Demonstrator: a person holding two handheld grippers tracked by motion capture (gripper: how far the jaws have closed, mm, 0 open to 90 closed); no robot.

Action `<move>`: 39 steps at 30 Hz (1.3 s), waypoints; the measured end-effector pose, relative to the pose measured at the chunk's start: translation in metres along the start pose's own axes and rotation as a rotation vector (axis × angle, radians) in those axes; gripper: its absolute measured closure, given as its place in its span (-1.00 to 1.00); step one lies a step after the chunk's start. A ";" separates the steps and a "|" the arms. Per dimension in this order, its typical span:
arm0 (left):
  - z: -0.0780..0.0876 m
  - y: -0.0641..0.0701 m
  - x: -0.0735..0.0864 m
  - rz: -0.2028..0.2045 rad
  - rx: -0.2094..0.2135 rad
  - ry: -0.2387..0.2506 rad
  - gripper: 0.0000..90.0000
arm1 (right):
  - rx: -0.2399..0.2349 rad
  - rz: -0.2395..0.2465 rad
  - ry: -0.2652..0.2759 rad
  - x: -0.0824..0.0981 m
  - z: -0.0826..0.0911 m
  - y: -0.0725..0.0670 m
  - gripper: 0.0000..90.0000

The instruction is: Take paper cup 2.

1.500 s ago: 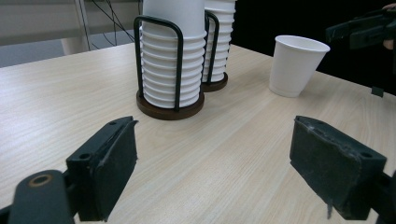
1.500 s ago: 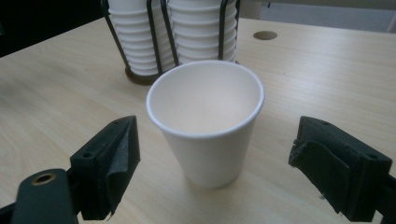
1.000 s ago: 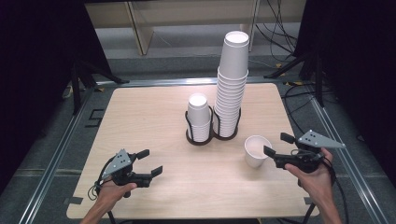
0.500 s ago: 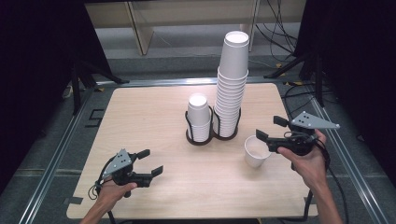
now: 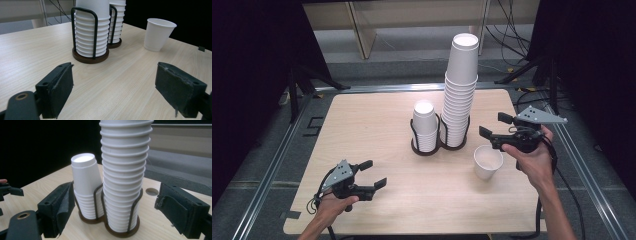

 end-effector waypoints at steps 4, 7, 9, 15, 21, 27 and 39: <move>0.000 0.000 0.000 -0.001 -0.001 0.000 -0.68 | -0.010 0.006 0.022 -0.011 -0.009 0.004 -0.66; 0.001 0.000 0.000 -0.004 -0.012 -0.014 -0.68 | -0.008 0.000 0.028 -0.021 -0.016 0.006 -0.66; 0.001 0.000 0.000 -0.003 -0.011 -0.014 -0.68 | -0.002 0.016 0.043 -0.028 -0.021 0.008 -0.66; 0.000 0.001 0.000 0.001 -0.009 -0.013 -0.68 | 0.010 0.019 0.049 -0.048 -0.030 0.012 -0.66; 0.000 0.000 0.001 -0.001 -0.010 -0.022 -0.68 | 0.043 0.046 0.061 -0.068 -0.035 0.020 -0.66; 0.000 0.000 0.001 0.000 -0.009 -0.021 -0.68 | 0.050 0.040 0.066 -0.088 -0.043 0.025 -0.66; 0.000 0.001 0.001 -0.002 -0.005 -0.021 -0.68 | 0.064 0.051 0.064 -0.119 -0.059 0.031 -0.66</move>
Point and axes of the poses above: each handheld gripper's, and its own axes: z roughly backward along the jaws, x roughly out of its underside, y roughly to its right, the point moved 2 cm from there along -z, roughly forward along the jaws, and after that the axes turned 14 degrees about z, right-handed, at the moved point
